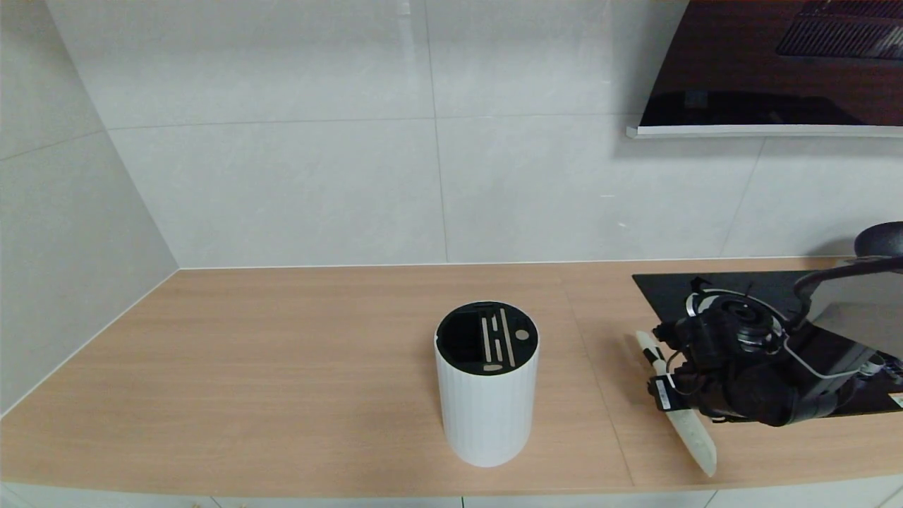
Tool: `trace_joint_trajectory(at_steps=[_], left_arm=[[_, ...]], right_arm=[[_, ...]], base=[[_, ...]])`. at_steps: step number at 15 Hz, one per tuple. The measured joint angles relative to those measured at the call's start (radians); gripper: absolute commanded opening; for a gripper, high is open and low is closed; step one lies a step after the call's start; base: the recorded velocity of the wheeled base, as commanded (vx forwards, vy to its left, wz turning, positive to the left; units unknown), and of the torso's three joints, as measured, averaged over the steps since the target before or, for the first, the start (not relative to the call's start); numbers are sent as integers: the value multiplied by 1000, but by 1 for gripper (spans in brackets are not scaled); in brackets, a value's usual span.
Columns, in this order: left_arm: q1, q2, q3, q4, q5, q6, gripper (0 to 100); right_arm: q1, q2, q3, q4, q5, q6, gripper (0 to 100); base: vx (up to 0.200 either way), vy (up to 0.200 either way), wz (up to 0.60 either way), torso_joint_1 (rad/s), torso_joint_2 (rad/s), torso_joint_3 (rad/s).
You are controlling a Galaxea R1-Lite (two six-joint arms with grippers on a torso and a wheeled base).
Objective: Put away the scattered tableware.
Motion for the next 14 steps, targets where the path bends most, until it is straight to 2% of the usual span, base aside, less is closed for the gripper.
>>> trace_joint_trajectory(at_steps=[3,5,8,11,13,14], left_arm=[[0,0,-3,-8,1,-5,100],[0,2,-50,-11,-9,-4,100],[-7,82,-195,30,-69,2,100],[-14,331,-386,47,-178,9,100],[-38,557,-513,47,-235,-9,100],[-73,683,-574,28,-255,-37,100]], right_arm=[[2,-114,27,-3,3,0,0],[13,-208,37,2,1,0,0],[62,-365,1,75,-18,-1,0],[158,-489,-158,256,-26,4,0],[242,-537,-257,285,-33,8,0],[289,-551,-285,289,-39,11,0]], base=[[0,0,0,0,0,0],[0,0,0,0,0,0],[0,0,0,0,0,0],[0,0,0,0,0,0],[0,0,0,0,0,0],[0,0,0,0,0,0]])
